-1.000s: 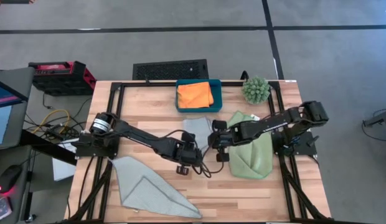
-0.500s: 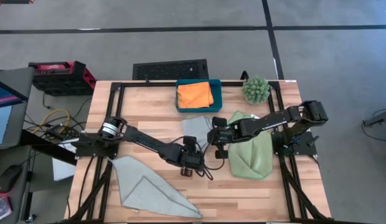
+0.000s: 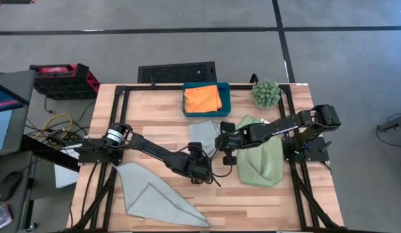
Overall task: Fold microfiber towels
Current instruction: Put the top gray microfiber cloth in the blue bin
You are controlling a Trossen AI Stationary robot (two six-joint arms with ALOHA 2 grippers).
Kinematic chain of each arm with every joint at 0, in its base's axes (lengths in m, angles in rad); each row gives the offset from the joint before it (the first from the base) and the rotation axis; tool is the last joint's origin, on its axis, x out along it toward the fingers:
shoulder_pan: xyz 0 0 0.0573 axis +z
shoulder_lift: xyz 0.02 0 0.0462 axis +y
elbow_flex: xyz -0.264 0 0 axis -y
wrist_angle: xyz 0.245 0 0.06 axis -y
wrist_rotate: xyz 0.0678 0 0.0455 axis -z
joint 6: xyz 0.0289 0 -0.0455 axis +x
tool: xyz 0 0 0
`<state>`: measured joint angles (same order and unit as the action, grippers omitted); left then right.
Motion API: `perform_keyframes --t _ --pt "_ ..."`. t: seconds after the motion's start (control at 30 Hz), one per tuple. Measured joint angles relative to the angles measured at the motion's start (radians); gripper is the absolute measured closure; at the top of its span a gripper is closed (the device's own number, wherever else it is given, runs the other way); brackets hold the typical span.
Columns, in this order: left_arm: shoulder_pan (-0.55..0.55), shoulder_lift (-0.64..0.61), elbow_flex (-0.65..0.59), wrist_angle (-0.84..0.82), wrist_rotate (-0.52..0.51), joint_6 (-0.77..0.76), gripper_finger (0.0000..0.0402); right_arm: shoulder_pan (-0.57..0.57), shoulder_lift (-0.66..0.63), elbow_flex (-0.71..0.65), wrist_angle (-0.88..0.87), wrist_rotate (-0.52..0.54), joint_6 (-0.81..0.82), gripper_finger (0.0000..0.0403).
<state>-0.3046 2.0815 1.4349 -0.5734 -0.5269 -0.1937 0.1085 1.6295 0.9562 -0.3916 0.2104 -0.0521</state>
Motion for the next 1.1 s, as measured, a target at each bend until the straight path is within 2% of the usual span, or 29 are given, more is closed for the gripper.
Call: perform_keyframes --t 0.1,0.27,0.53,0.63,0.83,1.0,1.1 --pt "0.000 0.000 0.000 -0.004 -0.044 -0.014 0.0239 0.000 0.000 0.000 0.001 0.000 0.000 0.0392" --pt "0.002 0.015 0.000 -0.003 -0.021 -0.026 0.0239 0.001 0.000 0.000 0.003 0.000 0.000 0.0391" --pt "0.002 0.044 0.001 -0.053 -0.055 -0.037 0.0242 0.001 -0.002 0.000 -0.001 0.000 0.000 0.0390" --pt "0.001 0.046 0.007 -0.061 -0.057 -0.038 0.0269 0.001 -0.002 0.000 -0.004 0.000 0.000 0.0390" --pt "0.012 0.048 0.040 -0.158 -0.096 -0.036 0.0384 0.000 -0.015 0.000 -0.014 0.000 -0.001 0.0390" --pt "0.019 0.048 0.113 -0.301 -0.184 -0.039 0.0387 0.000 -0.077 0.000 -0.022 0.009 -0.009 0.0390" --pt "0.030 0.037 0.167 -0.377 -0.215 -0.027 0.0390 -0.001 -0.131 0.000 -0.043 0.065 -0.030 0.0390"
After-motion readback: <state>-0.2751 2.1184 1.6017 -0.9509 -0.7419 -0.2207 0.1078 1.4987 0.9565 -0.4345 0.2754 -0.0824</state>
